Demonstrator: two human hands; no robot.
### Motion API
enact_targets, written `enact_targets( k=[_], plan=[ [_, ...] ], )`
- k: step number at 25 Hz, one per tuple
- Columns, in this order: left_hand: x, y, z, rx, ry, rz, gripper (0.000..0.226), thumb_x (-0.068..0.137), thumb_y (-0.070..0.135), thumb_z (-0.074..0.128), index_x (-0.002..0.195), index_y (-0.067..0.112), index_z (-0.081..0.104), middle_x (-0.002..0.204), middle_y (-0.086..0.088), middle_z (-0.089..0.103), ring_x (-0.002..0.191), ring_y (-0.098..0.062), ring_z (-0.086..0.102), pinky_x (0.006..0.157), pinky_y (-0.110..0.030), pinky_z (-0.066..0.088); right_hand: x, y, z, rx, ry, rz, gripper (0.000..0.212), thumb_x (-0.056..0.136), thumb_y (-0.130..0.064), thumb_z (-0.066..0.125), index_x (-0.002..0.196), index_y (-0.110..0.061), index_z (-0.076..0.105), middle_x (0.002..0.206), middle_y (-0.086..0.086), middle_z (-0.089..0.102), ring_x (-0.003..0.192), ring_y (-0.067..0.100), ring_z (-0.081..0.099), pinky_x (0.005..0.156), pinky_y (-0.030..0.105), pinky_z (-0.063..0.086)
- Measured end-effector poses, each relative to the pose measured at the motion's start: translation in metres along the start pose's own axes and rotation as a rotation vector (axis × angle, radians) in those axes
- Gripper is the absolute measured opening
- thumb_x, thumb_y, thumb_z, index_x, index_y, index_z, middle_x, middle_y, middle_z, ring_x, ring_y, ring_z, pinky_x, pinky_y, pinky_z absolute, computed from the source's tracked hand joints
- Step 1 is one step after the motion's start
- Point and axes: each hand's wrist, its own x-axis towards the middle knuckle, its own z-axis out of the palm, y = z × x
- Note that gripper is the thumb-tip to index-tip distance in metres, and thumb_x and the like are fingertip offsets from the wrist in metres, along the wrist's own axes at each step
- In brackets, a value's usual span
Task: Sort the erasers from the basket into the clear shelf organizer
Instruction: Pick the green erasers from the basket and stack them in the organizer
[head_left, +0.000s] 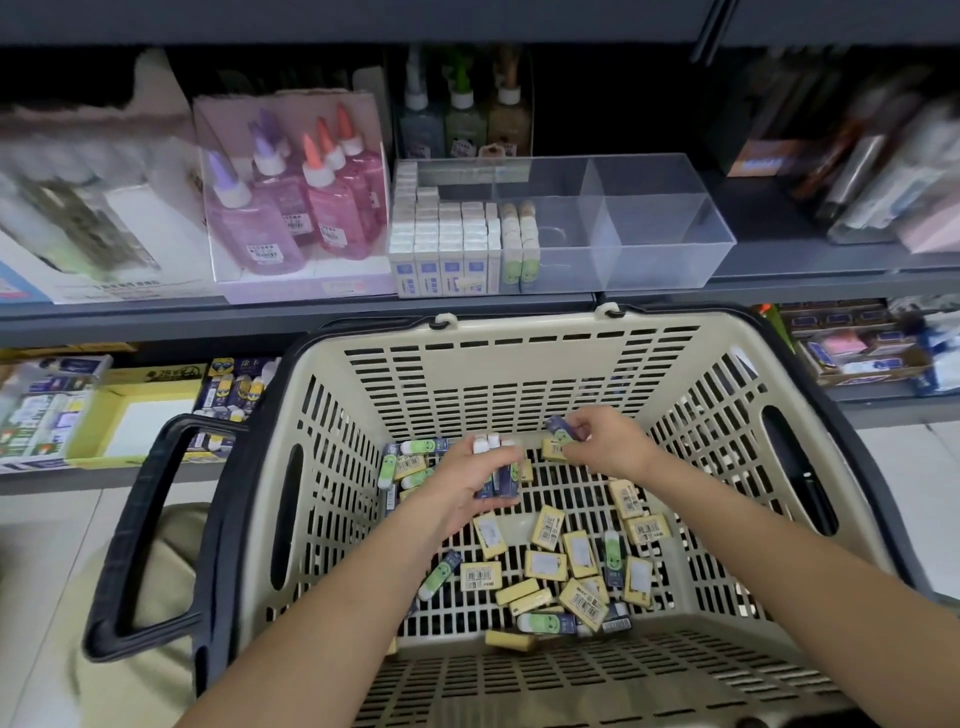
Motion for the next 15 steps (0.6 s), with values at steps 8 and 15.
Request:
enact_targets(
  k=[8,15],
  plan=[
    [-0.031,0.059,0.011,-0.035,-0.09,0.243,0.032,0.074,0.002,0.073,0.102,0.01,0.06,0.088,-0.006,0.071,0.074,-0.015,0.069,0.061,-0.026,0.057,-0.034,-0.046,-0.059,0.437,0.093,-0.183,0.015,0.075,-0.009,0.075,0.079,-0.022,0.066,0.08,0.006,0.067,0.071,0.012,0.06,0.072,0.02,0.051],
    [-0.048,0.125,0.024,0.06,-0.133,0.522,0.033,0.076,0.006,0.072,0.103,0.015,0.057,0.092,-0.007,0.072,0.079,-0.016,0.069,0.07,-0.032,0.059,-0.023,-0.091,-0.126,0.416,0.258,-0.366,0.017,0.077,-0.01,0.074,0.081,-0.026,0.07,0.07,-0.01,0.068,0.068,0.006,0.065,0.072,0.021,0.056]
  ],
)
